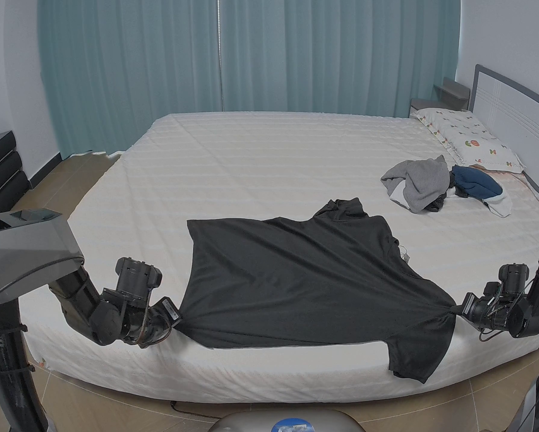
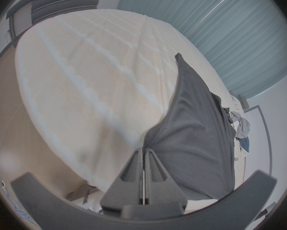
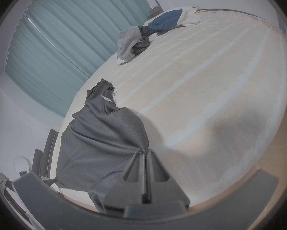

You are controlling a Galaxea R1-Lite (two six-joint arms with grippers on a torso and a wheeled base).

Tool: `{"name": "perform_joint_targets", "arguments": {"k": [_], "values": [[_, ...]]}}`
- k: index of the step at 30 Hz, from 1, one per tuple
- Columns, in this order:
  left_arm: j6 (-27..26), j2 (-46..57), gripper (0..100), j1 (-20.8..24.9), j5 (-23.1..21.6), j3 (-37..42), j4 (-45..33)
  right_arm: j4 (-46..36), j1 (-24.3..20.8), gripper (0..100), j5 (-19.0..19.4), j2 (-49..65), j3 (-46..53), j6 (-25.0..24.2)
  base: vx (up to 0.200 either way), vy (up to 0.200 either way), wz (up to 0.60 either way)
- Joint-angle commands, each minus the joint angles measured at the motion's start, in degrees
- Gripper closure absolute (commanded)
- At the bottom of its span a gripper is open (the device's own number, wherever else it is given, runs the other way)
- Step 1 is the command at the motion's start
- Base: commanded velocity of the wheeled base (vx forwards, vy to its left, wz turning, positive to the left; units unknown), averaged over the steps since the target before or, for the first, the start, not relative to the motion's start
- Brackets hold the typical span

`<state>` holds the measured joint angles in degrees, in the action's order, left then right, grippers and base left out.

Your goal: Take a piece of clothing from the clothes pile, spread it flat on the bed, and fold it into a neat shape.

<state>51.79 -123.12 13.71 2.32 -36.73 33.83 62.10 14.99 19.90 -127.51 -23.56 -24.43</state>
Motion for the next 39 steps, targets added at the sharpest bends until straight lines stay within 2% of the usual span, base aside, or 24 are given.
{"name": "perform_joint_targets", "arguments": {"k": [1,9,15,21,24,29,34,39], "values": [[-1.2,3.5,100,-2.7,0.1,3.7,-0.1,0.0,-0.1,100,0.2,1.0,0.6,0.0,0.0,0.0,0.0],[-4.0,5.2,100,-6.2,0.0,6.3,-0.3,-0.1,-1.1,100,0.9,3.5,2.4,-0.1,0.0,0.0,0.0],[-6.4,7.6,100,-7.1,-0.1,8.2,-2.8,-0.7,-2.1,100,5.0,6.4,5.6,0.7,0.0,0.0,0.0],[-6.7,7.2,100,-7.6,-0.3,8.5,-3.2,-0.8,-2.6,100,5.1,6.3,7.6,3.2,0.0,0.0,0.0],[-9.1,7.3,100,-8.1,-0.5,9.2,-5.3,-0.8,-3.3,100,5.2,6.4,9.3,6.0,0.0,0.0,0.0],[-9.9,7.9,100,-8.3,-0.5,9.4,-6.9,-1.0,-4.0,100,5.2,8.2,9.9,6.1,0.0,0.0,0.0],[-10.2,7.2,100,-8.3,-0.6,9.7,-6.8,-4.1,-4.1,100,5.2,9.1,9.8,6.5,0.0,0.0,0.0],[-10.2,5.7,100,-8.1,-0.9,9.2,-6.8,-6.5,-4.1,100,4.9,6.9,9.7,10.1,0.0,0.0,0.0]]}}
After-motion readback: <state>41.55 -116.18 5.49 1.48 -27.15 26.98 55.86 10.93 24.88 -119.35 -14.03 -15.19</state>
